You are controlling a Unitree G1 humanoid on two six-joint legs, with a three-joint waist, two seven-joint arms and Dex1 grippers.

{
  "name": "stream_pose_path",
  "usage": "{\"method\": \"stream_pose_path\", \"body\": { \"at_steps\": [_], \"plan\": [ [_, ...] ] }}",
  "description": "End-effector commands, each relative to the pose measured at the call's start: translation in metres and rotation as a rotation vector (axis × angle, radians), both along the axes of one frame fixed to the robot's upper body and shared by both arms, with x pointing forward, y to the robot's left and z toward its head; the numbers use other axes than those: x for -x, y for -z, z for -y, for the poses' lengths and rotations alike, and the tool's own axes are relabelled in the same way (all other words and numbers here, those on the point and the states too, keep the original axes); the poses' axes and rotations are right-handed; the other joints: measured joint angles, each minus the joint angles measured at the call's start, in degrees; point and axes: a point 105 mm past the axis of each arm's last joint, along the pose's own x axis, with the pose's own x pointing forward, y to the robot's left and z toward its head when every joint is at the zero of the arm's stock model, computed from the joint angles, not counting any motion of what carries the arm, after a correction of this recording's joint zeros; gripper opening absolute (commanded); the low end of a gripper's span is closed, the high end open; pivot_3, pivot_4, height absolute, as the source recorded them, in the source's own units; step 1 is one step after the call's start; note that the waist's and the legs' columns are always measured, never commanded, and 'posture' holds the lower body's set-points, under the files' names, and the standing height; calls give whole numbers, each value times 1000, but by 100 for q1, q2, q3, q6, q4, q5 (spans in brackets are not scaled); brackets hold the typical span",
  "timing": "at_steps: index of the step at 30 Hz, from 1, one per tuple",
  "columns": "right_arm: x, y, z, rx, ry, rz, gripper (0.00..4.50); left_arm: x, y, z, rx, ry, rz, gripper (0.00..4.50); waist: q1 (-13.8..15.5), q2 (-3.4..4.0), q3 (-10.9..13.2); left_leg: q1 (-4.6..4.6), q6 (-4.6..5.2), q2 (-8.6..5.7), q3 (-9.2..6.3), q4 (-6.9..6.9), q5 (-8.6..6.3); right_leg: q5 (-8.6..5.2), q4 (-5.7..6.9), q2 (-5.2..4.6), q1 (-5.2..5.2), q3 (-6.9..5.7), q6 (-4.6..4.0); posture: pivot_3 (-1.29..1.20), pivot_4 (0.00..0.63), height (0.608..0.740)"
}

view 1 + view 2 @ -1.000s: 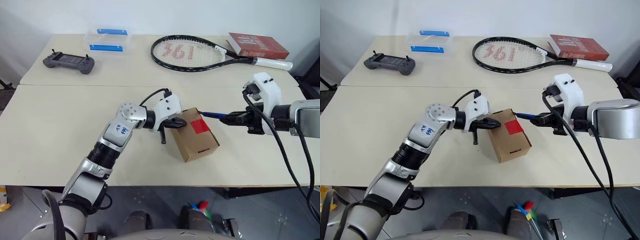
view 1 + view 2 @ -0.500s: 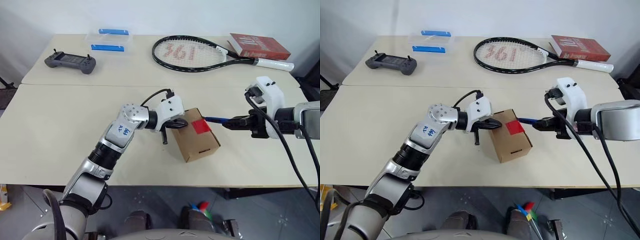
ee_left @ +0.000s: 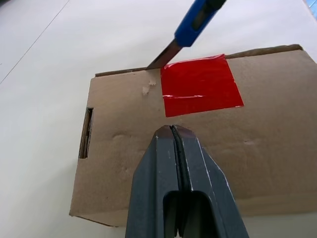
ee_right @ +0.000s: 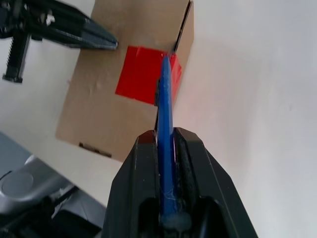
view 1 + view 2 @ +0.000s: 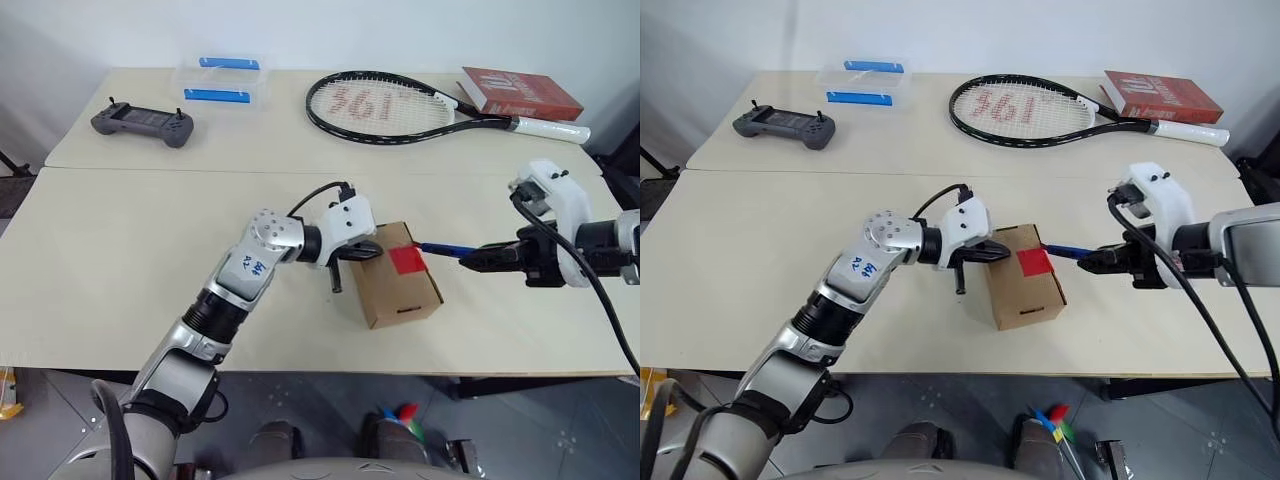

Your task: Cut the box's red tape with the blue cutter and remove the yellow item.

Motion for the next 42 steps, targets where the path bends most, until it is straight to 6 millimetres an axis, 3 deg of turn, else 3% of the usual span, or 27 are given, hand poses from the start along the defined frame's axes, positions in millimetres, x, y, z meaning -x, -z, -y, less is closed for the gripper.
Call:
{"method": "stream_pose_path", "body": {
  "at_steps": [1, 8, 19, 38, 42],
  "plan": [
    [14, 6, -5, -17, -67, -87, 166, 4, 36, -1, -95, -23, -83, 0, 0, 0, 0, 0, 0, 1, 0, 0, 0, 0, 0, 0, 0, 0, 0, 0, 150, 740],
    [-11, 2, -4, -114, 4, -68, 166, 8, 39, 0, -108, 1, -81, 0, -47, -14, -11, 9, 0, 10, 5, 5, 0, 0, 0, -1, 9, 4, -2, 0, 150, 740],
    [-21, -5, -5, -160, -8, -161, 166, 13, 47, 0, -174, 49, -51, 0, -50, -10, -13, 8, -1, 18, 7, 7, 0, -1, 4, 1, 4, 3, -6, 0, 150, 740],
    [25, -2, 2, -114, -124, -423, 166, 14, 57, 5, -188, 45, -68, 0, -6, -7, -15, 5, 3, 18, 1, 6, -11, -2, -6, -7, 3, 1, -9, 0, 150, 740],
    [52, -1, 7, -99, -151, -471, 166, 14, 57, 4, -186, 40, -74, 0, 7, 0, -19, 0, 3, 17, -4, 4, -16, -2, -8, -9, 0, -3, -9, 0, 150, 740]
  ]
}}
